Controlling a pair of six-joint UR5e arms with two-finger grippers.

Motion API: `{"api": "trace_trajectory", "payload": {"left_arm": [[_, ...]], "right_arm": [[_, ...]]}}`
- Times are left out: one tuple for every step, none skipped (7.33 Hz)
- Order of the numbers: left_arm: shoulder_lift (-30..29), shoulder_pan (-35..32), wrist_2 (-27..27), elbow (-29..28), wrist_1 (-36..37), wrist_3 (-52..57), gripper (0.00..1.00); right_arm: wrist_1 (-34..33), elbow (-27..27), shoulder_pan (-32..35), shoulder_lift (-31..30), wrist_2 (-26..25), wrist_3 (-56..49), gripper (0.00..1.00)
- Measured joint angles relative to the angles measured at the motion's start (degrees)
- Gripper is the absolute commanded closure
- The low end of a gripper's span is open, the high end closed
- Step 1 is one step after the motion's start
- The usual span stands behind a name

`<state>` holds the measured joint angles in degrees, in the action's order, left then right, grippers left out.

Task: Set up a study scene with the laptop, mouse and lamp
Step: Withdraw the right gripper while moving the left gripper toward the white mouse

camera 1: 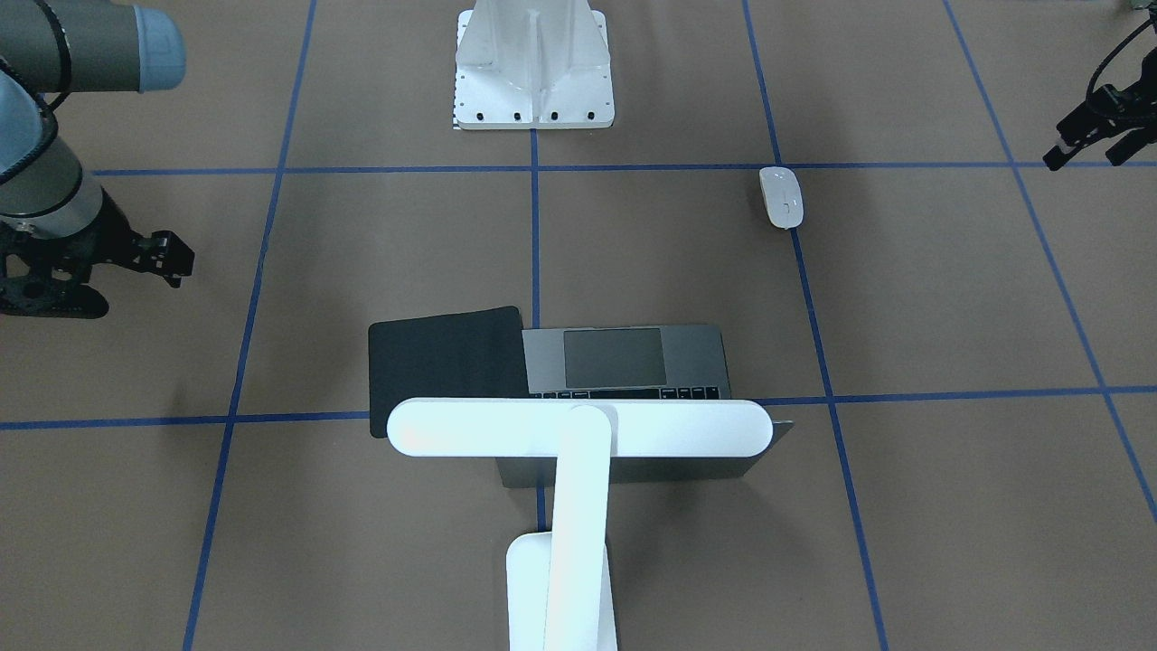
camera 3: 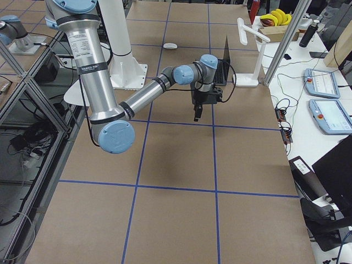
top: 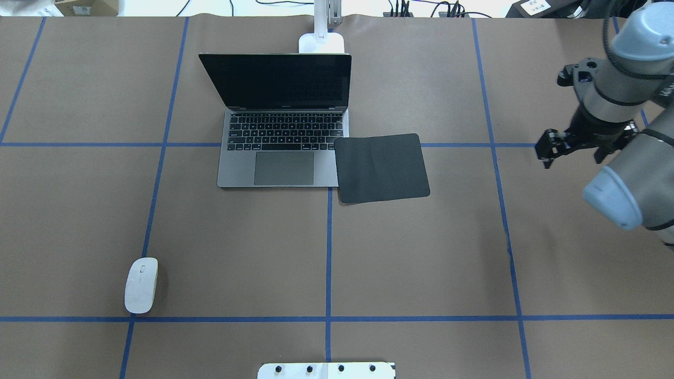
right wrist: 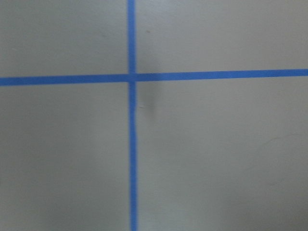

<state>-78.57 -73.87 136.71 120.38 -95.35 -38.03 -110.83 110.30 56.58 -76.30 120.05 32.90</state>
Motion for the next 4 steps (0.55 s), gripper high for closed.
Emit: {"api": "trace_trajectory", "payload": {"left_arm": [[-0.8,3.4,-1.4,0.0,-1.1,-4.6,0.00],[-1.1,7.9,-3.6,-0.1,-3.9,-10.6,0.00],[-1.3,13.3,-6.3,-0.3,-7.1,-16.8,0.00],[-2.1,19.5,-9.5,-0.6,-9.7,-23.2,0.00]], "right_arm": [[-0.2,0.4,2.2,-2.5,-0.3,-5.4,0.00],[-0.2,0.8,4.4,-4.8,-0.4,-10.4,0.00],[-0.2,1.1,6.2,-7.0,-0.4,-15.1,0.00],[-0.1,1.2,8.0,-9.1,-0.5,-20.1,0.00]]}}
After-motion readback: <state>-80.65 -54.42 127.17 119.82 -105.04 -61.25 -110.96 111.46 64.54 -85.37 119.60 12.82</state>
